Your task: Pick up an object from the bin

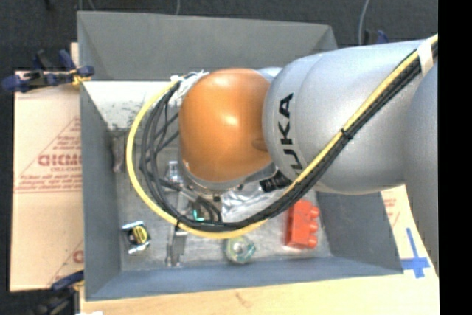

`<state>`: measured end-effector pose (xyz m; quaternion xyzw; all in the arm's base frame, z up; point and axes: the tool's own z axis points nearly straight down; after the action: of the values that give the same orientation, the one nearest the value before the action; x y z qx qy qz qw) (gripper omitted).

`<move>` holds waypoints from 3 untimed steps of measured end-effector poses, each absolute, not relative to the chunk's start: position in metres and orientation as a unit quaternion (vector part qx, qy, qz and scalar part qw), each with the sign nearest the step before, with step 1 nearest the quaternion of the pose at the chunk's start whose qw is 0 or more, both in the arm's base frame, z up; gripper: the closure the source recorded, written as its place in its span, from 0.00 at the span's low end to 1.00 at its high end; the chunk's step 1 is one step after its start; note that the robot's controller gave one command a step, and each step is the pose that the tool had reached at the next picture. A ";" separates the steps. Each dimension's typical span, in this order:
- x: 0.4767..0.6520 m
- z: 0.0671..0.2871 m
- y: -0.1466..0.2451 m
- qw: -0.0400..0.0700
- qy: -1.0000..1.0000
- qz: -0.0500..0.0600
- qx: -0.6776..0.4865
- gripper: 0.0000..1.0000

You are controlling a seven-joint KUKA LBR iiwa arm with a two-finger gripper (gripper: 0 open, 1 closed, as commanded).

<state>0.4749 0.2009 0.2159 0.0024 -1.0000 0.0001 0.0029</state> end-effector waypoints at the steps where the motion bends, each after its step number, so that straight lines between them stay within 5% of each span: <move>1: 0.497 0.071 0.237 -0.006 -1.000 -0.003 -0.003 0.00; 2: 0.499 0.101 0.229 -0.002 -0.997 -0.002 -0.079 0.00; 3: 0.484 0.123 0.239 -0.004 -0.990 -0.001 0.143 0.00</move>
Offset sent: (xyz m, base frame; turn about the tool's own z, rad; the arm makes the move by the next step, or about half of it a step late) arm 0.0175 0.0355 -0.1459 0.0121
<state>0.4840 0.2393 0.1233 0.1426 -0.9898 -0.0014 -0.0038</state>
